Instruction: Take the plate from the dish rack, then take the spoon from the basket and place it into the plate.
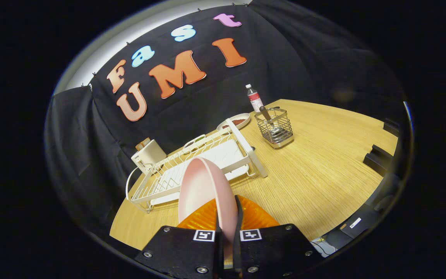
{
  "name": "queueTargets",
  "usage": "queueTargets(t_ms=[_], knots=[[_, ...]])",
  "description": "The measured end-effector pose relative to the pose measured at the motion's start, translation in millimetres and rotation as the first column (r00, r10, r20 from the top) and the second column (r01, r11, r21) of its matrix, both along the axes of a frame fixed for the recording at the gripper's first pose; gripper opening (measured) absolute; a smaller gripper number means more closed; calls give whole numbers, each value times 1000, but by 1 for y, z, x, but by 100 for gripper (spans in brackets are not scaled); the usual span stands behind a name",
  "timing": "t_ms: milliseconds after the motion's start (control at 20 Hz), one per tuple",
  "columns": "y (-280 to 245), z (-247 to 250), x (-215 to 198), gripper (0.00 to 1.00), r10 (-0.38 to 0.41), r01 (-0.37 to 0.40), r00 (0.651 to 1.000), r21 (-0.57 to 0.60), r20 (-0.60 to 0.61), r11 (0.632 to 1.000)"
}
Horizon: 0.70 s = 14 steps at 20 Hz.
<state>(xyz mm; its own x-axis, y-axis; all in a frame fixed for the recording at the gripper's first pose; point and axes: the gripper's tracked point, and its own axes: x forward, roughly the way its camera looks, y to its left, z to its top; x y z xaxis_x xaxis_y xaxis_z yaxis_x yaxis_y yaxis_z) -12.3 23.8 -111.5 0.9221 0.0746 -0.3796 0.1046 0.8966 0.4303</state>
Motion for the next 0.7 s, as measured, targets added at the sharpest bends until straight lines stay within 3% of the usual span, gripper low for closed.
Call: queueTargets(t_ms=[450,700], knots=[[0,-22,-4,9,20,-14,999,119,-48,993],[-5,-37,-3,14,15,3,995,178,-99,984]])
